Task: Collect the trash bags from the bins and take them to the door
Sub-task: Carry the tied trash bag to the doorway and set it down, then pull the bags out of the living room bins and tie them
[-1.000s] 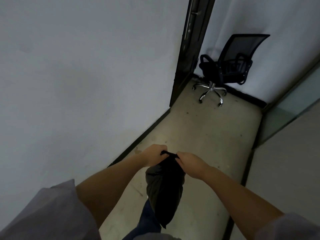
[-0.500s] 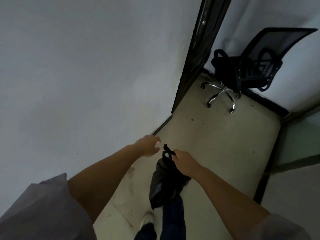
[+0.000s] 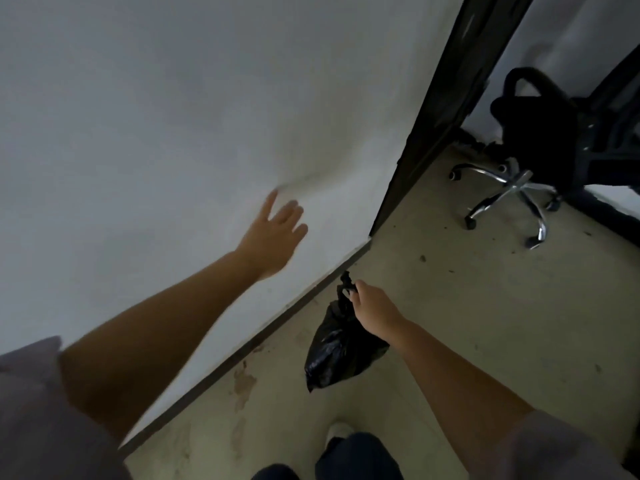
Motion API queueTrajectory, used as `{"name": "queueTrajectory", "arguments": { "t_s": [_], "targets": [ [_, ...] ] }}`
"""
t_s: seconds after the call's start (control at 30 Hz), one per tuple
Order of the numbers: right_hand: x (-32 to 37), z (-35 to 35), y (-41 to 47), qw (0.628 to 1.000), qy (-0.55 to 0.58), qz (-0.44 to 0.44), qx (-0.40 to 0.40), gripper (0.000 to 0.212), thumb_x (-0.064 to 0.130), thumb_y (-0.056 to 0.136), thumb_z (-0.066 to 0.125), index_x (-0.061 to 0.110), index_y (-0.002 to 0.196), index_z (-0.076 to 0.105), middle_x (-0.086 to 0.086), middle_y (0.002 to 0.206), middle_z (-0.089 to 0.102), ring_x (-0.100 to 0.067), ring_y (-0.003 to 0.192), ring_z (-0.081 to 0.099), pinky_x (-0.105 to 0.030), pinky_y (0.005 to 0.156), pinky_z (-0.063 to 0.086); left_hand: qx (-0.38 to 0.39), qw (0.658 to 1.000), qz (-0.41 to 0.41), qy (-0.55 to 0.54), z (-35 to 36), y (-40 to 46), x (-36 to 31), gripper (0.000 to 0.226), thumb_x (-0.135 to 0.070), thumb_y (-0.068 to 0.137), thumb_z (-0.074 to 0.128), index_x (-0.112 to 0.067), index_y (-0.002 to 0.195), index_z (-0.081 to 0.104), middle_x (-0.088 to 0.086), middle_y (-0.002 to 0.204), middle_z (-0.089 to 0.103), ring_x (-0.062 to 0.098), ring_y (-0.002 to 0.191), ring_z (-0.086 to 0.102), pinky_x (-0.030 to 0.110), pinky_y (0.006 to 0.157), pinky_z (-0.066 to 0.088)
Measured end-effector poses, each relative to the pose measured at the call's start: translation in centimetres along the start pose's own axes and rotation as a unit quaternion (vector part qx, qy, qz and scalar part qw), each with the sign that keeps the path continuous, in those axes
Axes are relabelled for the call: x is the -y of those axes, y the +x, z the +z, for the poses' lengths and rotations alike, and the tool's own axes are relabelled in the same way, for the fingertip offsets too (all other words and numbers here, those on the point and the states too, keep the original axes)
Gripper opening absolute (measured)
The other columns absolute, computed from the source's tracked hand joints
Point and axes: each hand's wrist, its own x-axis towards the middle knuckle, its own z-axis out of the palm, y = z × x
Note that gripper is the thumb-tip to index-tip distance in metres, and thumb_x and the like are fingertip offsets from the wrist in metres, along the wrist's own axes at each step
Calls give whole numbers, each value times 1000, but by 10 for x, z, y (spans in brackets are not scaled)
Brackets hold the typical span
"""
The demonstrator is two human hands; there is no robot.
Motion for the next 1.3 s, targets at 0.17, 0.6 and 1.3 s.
{"name": "queueTrajectory", "arguments": {
  "t_s": [0.17,0.6,1.3],
  "targets": [
    [-32,58,72,999,-31,-19,-24,29,25,102,30,4,108,49,-17,105,59,-34,98,59,-45,83,49,-37,953,61,295,66,5,27,47,-23,96,38,-13,141,41,15,154,30,34,144,24,58,114,-5],
    [-87,173,140,994,-68,-75,-49,24,26,102,33,10,87,43,-11,82,55,-34,84,61,-35,65,42,-115,887,27,447,79,10,38,56,-44,94,27,-21,144,35,6,154,32,27,144,26,56,117,10],
    [173,-131,-30,916,-351,-112,159,22,8,91,41,9,69,40,-2,63,35,-18,53,32,-29,51,24,192,912,-166,-321,-116,-126,53,41,-33,100,33,-18,138,40,6,139,47,24,125,47,40,100,42]
  ]
}}
